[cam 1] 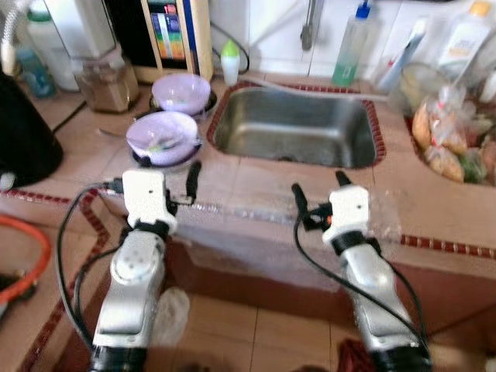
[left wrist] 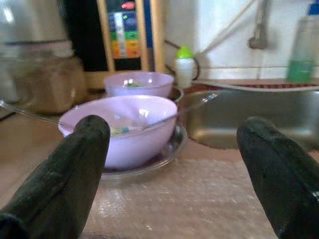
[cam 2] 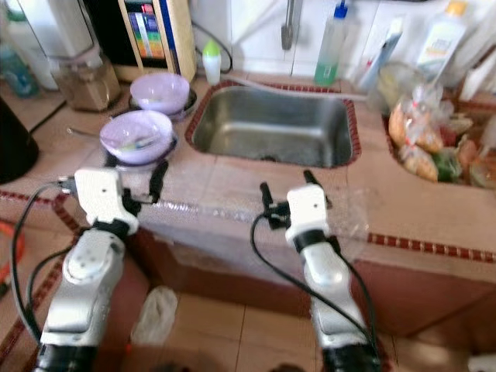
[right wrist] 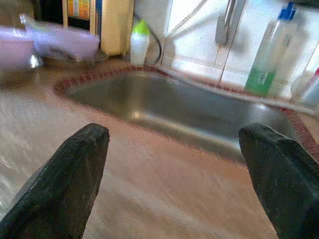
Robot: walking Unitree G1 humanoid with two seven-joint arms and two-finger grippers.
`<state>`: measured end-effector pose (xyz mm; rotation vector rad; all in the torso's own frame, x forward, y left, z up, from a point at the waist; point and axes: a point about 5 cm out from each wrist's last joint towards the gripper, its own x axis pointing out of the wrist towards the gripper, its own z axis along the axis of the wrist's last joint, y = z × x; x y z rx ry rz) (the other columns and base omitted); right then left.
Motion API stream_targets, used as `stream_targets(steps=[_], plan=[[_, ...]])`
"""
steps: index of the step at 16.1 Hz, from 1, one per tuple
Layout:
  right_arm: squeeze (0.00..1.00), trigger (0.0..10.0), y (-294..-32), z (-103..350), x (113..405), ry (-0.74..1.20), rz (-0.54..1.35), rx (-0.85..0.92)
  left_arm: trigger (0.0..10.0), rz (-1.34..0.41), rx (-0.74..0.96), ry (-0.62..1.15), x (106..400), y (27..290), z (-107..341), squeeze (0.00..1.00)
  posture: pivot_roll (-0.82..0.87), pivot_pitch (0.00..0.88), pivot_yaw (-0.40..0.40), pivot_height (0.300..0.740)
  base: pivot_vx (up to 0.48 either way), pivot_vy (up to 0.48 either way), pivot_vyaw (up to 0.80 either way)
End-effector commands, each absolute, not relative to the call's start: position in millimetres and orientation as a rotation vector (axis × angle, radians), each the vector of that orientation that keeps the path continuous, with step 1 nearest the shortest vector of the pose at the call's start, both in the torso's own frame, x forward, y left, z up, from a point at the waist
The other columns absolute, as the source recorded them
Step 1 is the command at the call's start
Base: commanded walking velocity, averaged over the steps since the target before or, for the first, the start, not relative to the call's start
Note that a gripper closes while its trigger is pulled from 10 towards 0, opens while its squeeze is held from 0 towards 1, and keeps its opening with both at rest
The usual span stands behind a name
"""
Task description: Kitchen organization
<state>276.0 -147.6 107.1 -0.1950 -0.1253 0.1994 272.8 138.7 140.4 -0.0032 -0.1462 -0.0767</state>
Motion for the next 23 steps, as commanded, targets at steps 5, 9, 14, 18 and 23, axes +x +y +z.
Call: stream_targets(steps=[5,9,14,18,23], plan=[[0.00,10.0,-144.6,108.9,272.8,-0.140,0.204,-0.168,10.0,-0.065,0.014,-0.129,257.5,153.4,139.1,0.00,0.02,0.000,0.034,0.740,0.000,0.000,0.30],[0.00,10.0,-147.1,121.2,280.9,-0.189,0.181,-0.170,10.0,-0.087,-0.008,-0.184,261.8,150.1,156.4,0.00,0.01,0.000,0.038,0.740,0.000,0.000,0.00],[0.00,10.0,-148.0,129.7,280.6,-0.222,0.171,-0.165,10.0,-0.093,-0.015,-0.198,261.6,149.4,161.2,0.00,0.01,0.000,0.037,0.740,0.000,0.000,0.00],[0.00,10.0,-147.7,125.7,278.6,-0.210,0.173,-0.165,10.0,-0.096,-0.016,-0.187,260.4,149.6,160.2,0.00,0.01,0.000,0.037,0.740,0.261,0.000,0.00],[0.00,10.0,-145.7,122.6,279.3,-0.198,0.182,-0.169,10.0,-0.095,-0.012,-0.186,262.5,148.8,159.6,0.00,0.01,0.000,0.041,0.740,0.373,0.000,0.00]])
